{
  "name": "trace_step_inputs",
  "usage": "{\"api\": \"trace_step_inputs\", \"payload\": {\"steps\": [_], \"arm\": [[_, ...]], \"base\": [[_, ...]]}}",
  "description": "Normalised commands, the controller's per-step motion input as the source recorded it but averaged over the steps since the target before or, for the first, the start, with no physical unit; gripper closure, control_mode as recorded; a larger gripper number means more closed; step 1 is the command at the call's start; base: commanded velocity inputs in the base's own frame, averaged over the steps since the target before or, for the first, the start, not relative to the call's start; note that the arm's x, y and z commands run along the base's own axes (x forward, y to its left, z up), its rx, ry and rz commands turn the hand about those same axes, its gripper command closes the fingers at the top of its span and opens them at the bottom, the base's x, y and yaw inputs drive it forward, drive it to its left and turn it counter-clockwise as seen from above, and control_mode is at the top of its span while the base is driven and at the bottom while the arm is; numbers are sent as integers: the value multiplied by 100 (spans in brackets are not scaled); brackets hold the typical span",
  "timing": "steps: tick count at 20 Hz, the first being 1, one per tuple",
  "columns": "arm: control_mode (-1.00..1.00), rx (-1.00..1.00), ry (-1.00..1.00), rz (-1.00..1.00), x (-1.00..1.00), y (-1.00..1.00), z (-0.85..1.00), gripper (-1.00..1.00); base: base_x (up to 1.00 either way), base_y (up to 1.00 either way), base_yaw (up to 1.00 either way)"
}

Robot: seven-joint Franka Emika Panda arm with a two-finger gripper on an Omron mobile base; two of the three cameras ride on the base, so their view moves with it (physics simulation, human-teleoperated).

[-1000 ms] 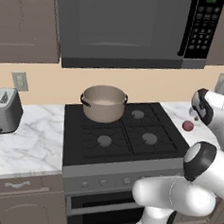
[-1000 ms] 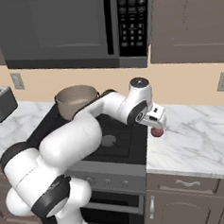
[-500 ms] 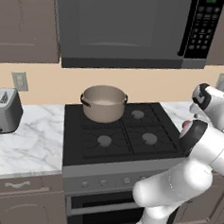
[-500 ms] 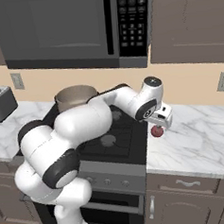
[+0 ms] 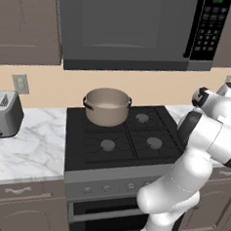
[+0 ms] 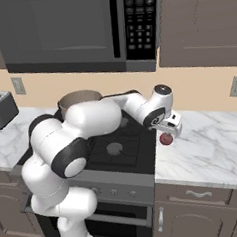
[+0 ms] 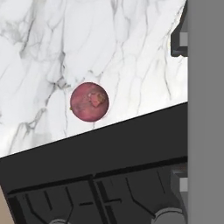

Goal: Turn on the burner for the pot on the stove. Wait thirty seconds for the pot to heat up. Then add the onion to the pot.

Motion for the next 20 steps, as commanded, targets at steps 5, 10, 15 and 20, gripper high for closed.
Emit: {"api": "trace_step_inputs", "payload": {"steps": [5, 10, 15, 20], "arm": [[-100, -1, 0, 0, 24, -6, -38, -100], [-100, 0, 0, 0, 21, -13, -34, -100], [-100, 0, 0, 0, 22, -19, -24, -100], [-100, 0, 0, 0, 20, -20, -18, -100]], "base": [[0, 0, 0], [0, 0, 0], [0, 0, 0], [0, 0, 0]]}}
